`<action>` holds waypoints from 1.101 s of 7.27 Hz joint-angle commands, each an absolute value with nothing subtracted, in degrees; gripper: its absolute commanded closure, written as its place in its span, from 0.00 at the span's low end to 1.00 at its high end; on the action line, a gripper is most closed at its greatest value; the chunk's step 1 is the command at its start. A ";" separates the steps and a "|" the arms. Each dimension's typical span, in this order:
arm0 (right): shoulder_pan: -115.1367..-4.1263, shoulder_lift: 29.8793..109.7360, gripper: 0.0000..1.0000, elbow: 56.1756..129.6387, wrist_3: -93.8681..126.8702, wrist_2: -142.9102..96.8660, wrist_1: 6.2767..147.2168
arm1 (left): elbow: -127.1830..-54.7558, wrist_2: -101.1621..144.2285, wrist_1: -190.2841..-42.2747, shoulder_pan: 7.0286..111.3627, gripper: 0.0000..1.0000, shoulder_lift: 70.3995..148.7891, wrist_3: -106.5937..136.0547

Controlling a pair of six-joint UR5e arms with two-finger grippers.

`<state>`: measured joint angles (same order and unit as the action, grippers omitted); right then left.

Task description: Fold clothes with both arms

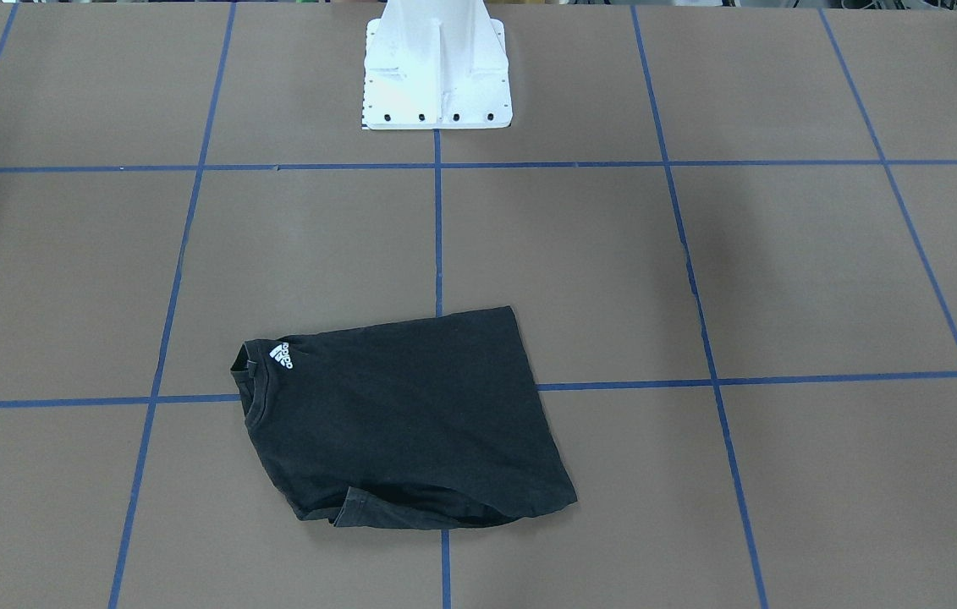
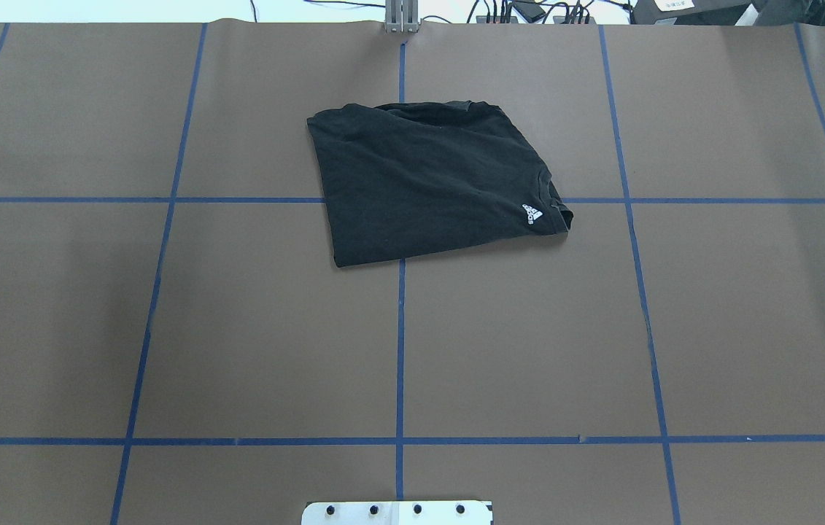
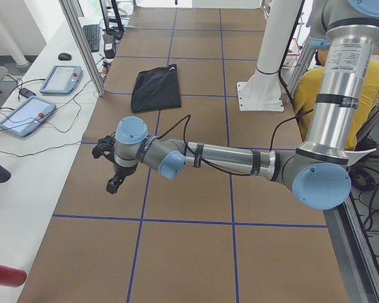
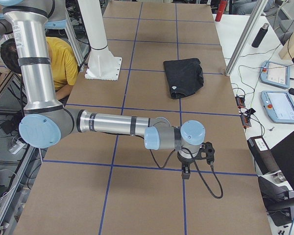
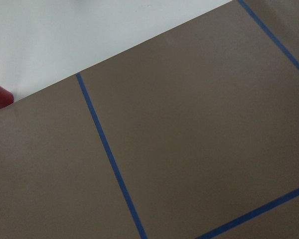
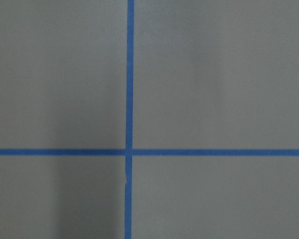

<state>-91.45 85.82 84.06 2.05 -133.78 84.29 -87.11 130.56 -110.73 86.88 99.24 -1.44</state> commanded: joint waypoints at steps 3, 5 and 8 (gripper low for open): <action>-89.74 91.41 0.00 100.19 1.58 -133.76 99.40 | -88.24 135.18 -101.95 87.63 0.00 97.39 -1.41; -85.89 89.22 0.00 99.76 1.50 -133.77 103.35 | -91.55 135.35 -102.66 87.54 0.00 97.73 -1.33; -85.08 89.03 0.00 99.93 -0.26 -134.12 102.83 | -91.66 135.79 -103.10 87.01 0.00 98.61 -1.32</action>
